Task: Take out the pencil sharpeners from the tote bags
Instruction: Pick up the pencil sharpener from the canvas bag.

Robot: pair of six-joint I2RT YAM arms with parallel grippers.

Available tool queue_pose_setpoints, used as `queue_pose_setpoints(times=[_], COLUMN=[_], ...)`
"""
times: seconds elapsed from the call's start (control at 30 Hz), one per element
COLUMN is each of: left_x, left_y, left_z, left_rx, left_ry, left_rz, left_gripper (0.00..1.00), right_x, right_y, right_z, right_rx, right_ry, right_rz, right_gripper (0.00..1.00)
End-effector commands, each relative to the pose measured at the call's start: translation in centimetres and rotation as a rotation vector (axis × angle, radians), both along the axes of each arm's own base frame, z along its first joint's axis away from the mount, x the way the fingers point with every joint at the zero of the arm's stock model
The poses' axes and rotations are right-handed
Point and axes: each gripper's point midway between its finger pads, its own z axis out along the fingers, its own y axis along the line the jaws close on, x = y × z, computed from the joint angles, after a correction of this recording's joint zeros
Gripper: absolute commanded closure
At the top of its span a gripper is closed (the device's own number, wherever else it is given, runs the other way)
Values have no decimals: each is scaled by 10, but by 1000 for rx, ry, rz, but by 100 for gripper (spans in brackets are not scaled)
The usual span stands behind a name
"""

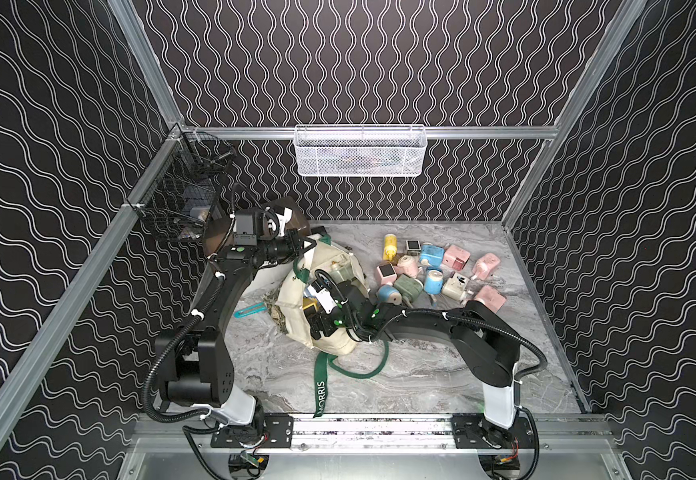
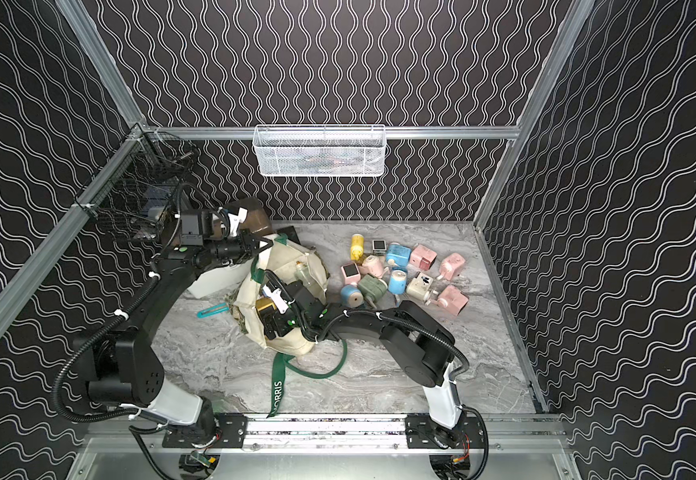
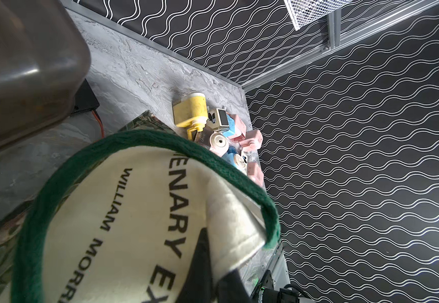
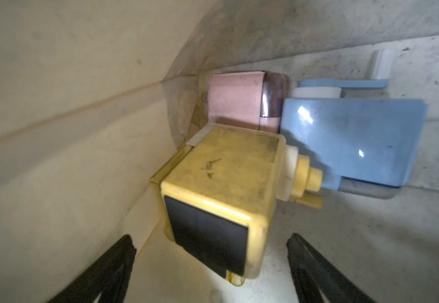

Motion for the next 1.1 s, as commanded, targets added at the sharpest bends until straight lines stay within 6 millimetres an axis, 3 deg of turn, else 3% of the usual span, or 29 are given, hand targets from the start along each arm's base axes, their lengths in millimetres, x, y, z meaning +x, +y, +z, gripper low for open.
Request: queue_pose_setpoints(times=[0.0,0.07,0.1,0.17,0.37,0.57,0.63,1.07], left_x=[2,2,1,1,3,3,3,2], left_y=[-2,-2,-2,-1,0,2,3,3], left_z=[17,17,17,15,15,14,14,11], left_rx=[-21,-22,-22,-20,-23,-23,-22,-17], left_ry=[-65,-64,-64,-60,-56,-53,-52,-45], left_rz=[-13,-13,-13,-11,-7,-1,2,4], left_gripper=[100,100,100,100,100,100,100,100], right_x=[0,7,15,28,36,20,15,-9], right_y=[13,15,14,10,4,4,2,-46], right_z=[8,8,-7,-17,-19,-7,8,49], right_rx=[43,28,-7,-48,-27,20,38,13], right_ry=[-26,-45,-43,-52,-79,-74,-79,-93], right_rz=[32,12,-27,-103,-147,-65,-51,-69], right_gripper=[7,7,7,8,18,37,42,49])
